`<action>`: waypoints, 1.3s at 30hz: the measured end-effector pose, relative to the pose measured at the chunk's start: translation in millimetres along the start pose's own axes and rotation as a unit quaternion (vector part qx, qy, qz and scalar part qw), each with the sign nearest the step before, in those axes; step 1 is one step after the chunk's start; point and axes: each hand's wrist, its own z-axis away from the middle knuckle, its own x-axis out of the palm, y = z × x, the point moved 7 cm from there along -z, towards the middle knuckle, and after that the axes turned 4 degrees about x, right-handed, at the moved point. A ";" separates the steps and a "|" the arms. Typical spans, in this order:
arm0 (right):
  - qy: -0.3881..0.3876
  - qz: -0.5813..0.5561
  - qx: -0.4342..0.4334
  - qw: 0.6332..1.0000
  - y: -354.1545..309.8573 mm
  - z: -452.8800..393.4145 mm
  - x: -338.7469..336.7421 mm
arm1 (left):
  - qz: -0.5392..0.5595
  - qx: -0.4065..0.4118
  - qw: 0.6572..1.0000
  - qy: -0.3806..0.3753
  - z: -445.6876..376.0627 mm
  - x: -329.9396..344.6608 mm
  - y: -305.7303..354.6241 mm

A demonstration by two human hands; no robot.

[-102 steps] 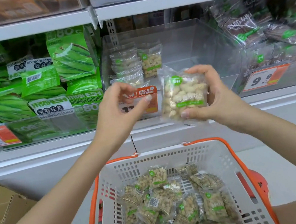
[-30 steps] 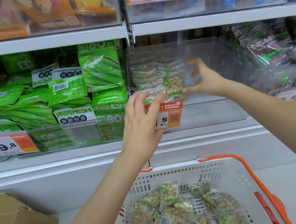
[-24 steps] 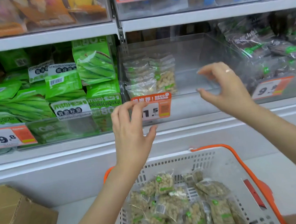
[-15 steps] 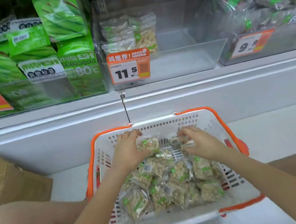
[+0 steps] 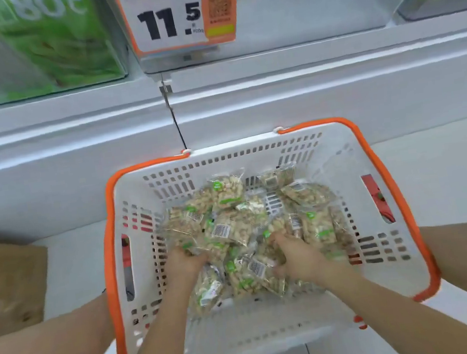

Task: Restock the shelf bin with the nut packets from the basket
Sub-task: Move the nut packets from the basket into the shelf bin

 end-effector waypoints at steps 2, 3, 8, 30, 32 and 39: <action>-0.026 0.006 0.009 1.000 1.1 -5.2 10.1 | 0.007 -0.022 1.000 0.010 -11.2 6.4 -5.8; -0.032 -0.001 0.013 0.999 1.4 -6.4 12.3 | 0.016 -0.033 0.999 0.024 -14.8 7.5 -6.8; -0.066 -0.019 0.040 0.997 -3.5 -10.3 11.6 | 0.070 -0.058 0.994 0.053 -18.6 10.2 -5.6; 0.460 -0.081 -0.252 0.848 -80.2 125.2 -193.7 | 0.499 -0.028 0.865 -0.026 109.9 -34.8 99.0; 0.522 -0.005 -0.332 0.786 -106.3 154.9 -217.3 | 0.521 0.045 0.849 -0.079 126.6 -50.1 136.2; 0.592 0.135 -0.485 0.630 -143.4 215.7 -245.7 | 0.483 0.173 0.814 -0.273 179.5 -104.3 235.3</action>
